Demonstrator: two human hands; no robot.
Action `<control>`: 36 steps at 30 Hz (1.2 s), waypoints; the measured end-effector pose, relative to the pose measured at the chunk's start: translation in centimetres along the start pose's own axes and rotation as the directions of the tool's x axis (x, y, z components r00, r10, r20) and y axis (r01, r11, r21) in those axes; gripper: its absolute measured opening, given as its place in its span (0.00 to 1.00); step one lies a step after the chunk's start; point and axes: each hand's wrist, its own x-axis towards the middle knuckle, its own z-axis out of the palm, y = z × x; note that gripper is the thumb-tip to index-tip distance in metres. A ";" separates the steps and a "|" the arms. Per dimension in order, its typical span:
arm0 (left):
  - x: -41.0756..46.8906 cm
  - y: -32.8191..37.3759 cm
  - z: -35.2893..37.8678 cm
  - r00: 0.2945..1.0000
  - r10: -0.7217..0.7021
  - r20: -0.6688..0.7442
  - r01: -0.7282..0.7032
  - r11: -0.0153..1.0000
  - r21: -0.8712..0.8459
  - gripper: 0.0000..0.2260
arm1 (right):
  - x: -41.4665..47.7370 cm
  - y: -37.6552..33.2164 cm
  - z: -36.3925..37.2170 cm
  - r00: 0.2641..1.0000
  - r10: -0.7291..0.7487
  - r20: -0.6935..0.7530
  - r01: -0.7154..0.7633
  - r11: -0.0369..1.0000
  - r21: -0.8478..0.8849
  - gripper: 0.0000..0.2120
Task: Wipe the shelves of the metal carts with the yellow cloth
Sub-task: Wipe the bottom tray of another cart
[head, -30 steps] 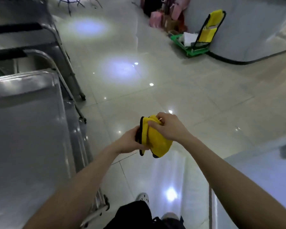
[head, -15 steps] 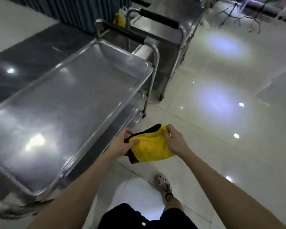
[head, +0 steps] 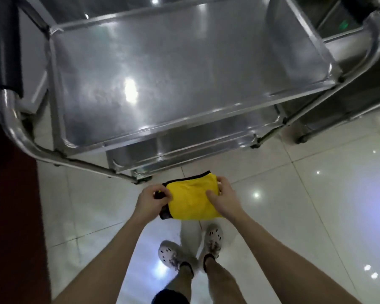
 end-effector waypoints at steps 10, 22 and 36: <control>10.6 -15.4 2.8 0.989 -0.067 -0.133 0.066 0.998 -0.009 0.18 | 14.3 7.9 10.8 0.958 -0.216 0.191 0.272 0.897 -0.348 0.21; 35.5 -29.5 3.1 0.904 0.220 -0.367 -0.191 0.975 0.115 0.17 | 42.1 15.3 22.2 0.840 -0.468 0.276 0.542 0.687 -0.484 0.19; 38.7 -37.9 5.7 0.097 -0.067 -0.993 -0.306 0.947 -0.094 0.22 | 50.1 15.9 29.4 0.469 -0.789 0.397 0.686 0.043 -0.726 0.32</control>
